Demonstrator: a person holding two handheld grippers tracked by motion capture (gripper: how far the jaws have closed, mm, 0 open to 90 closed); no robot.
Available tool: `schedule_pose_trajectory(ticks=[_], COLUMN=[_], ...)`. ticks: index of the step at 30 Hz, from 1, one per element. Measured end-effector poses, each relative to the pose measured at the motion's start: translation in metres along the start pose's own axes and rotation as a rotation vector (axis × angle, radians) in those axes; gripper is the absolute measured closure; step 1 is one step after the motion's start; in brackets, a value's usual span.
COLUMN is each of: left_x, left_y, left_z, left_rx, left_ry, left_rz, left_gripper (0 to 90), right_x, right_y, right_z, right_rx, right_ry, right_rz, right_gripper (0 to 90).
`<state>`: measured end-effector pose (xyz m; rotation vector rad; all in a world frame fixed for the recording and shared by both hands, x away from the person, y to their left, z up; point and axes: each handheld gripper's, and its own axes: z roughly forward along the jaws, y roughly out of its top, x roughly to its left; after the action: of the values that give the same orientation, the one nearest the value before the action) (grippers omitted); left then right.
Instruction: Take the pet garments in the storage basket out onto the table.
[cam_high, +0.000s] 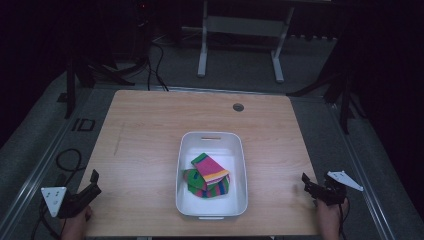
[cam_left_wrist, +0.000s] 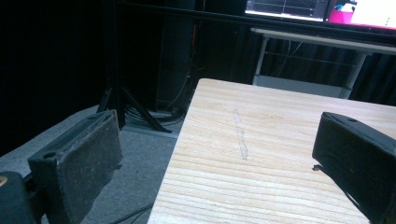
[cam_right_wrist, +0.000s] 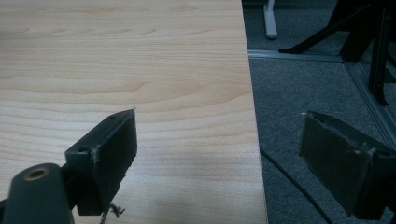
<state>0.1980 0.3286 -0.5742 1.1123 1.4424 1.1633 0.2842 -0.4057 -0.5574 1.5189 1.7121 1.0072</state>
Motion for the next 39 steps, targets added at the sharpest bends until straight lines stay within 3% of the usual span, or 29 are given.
schedule_pose_trajectory(ticks=[10,17,20,27,33,39], left_x=[0.0,0.0,0.0,0.0,0.0,0.0], left_y=[0.0,0.0,0.0,0.0,0.0,0.0], left_z=[0.0,0.0,0.0,0.0,0.0,0.0], left_rx=[0.001,0.001,0.001,0.002,0.002,0.003], left_ry=[0.0,0.003,0.003,0.002,0.0,-0.002], left_rz=[-0.003,0.0,-0.001,-0.002,0.0,0.0], left_gripper=[1.8,1.8,1.8,1.8,1.8,1.8], right_x=[0.001,0.007,0.009,0.015,0.031,0.043], right_y=[0.001,0.001,0.002,0.004,0.006,0.013], right_z=[0.001,0.004,0.006,0.014,0.018,0.021], right_rx=[-0.002,0.039,0.065,0.15,0.177,0.221], right_ry=[0.031,0.049,0.098,0.304,0.413,0.468], right_rz=[-0.027,-0.069,-0.082,-0.141,-0.238,-0.303], right_gripper=[11.1,13.0,12.8,13.3,13.1,13.1])
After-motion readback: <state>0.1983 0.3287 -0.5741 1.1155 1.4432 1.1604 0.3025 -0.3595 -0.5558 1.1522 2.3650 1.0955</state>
